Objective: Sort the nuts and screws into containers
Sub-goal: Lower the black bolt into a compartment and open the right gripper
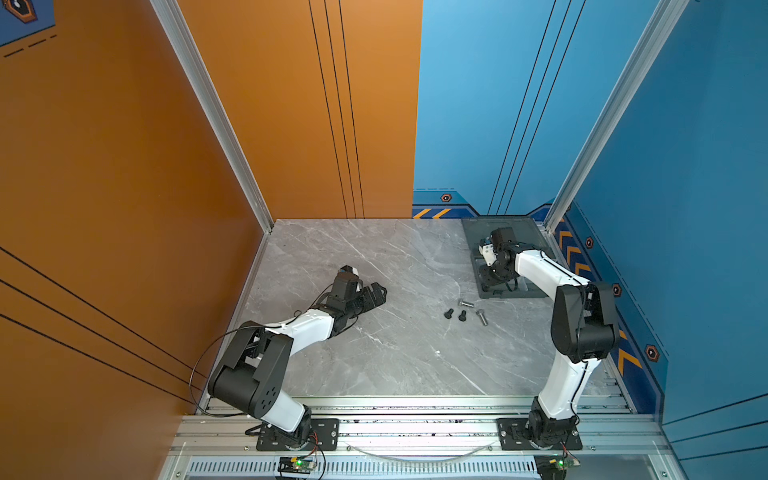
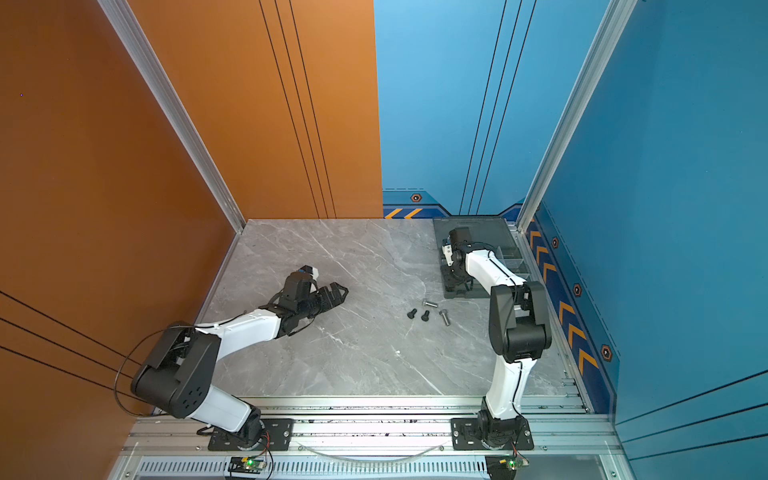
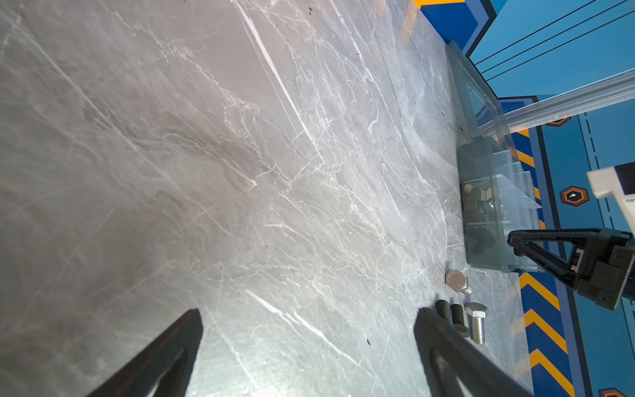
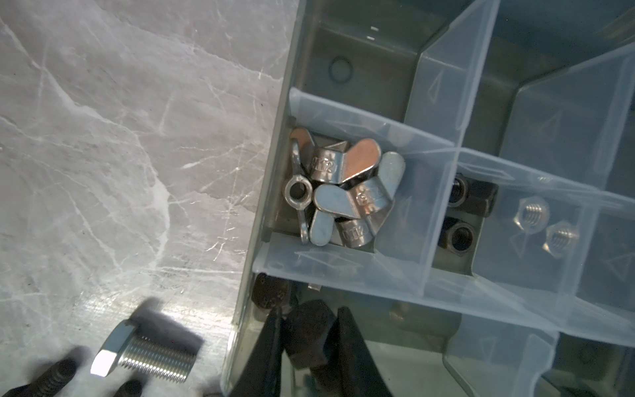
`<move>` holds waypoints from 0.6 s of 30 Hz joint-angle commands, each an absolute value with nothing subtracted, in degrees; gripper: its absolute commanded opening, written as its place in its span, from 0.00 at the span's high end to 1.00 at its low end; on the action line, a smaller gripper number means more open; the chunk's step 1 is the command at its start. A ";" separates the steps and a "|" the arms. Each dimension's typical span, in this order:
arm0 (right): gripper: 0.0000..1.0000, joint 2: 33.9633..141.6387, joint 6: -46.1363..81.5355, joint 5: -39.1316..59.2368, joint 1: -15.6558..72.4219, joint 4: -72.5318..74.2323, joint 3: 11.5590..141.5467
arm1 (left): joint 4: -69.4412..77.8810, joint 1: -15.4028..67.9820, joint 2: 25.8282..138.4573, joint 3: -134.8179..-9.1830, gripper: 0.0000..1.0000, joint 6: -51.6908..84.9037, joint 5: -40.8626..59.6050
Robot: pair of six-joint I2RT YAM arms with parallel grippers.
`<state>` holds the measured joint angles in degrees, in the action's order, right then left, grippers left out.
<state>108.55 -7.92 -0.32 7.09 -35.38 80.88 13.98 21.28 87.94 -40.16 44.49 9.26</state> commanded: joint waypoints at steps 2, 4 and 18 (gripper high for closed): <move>0.74 109.19 -6.60 -1.71 6.72 -35.86 81.38 | 15.00 20.92 88.16 -40.28 0.02 44.59 9.63; 0.71 109.27 -6.57 -1.85 6.77 -35.85 81.45 | 14.95 20.92 88.24 -40.35 0.02 44.63 9.62; 0.53 104.66 -7.60 1.78 7.06 -36.19 80.40 | 15.11 21.36 88.12 -40.57 0.02 44.22 9.73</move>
